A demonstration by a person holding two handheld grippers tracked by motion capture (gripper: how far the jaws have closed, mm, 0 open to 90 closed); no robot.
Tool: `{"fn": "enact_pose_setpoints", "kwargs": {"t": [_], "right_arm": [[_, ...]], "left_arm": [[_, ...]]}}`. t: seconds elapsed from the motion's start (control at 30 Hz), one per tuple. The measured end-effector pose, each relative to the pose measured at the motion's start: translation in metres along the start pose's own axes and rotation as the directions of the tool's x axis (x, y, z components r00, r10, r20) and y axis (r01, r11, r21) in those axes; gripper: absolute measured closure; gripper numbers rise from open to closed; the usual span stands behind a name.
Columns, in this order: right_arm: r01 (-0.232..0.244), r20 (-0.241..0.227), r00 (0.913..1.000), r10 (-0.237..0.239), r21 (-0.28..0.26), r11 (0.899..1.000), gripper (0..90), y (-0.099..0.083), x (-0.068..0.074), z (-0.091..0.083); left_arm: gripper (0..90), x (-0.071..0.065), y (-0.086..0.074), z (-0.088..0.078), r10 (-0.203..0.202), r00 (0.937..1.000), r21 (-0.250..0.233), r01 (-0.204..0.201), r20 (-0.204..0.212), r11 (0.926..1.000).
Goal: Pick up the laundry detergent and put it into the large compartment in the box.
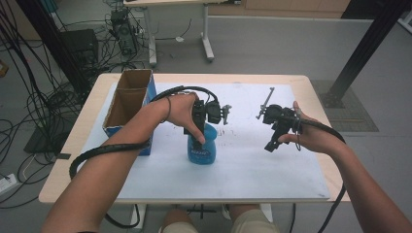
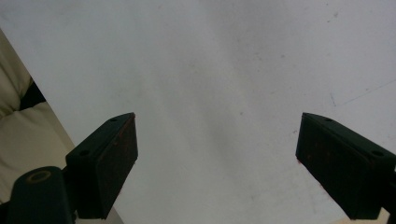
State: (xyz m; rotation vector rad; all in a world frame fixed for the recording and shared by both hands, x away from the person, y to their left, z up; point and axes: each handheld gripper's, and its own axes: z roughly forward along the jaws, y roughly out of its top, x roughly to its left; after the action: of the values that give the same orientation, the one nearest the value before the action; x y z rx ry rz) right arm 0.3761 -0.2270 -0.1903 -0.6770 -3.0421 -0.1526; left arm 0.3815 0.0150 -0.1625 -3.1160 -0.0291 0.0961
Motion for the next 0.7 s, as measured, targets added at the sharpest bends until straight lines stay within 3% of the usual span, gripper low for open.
{"fn": "enact_pose_setpoints", "kwargs": {"t": [0.7], "right_arm": [[0.006, -0.002, 1.0, -0.006, 0.001, 1.0, 13.0, 0.0036, -0.0001, 0.0016]], "left_arm": [[5.4, -0.0009, -0.0038, -0.0012, -0.008, 0.9998, -0.005, 0.008, -0.017, 1.0]]}}
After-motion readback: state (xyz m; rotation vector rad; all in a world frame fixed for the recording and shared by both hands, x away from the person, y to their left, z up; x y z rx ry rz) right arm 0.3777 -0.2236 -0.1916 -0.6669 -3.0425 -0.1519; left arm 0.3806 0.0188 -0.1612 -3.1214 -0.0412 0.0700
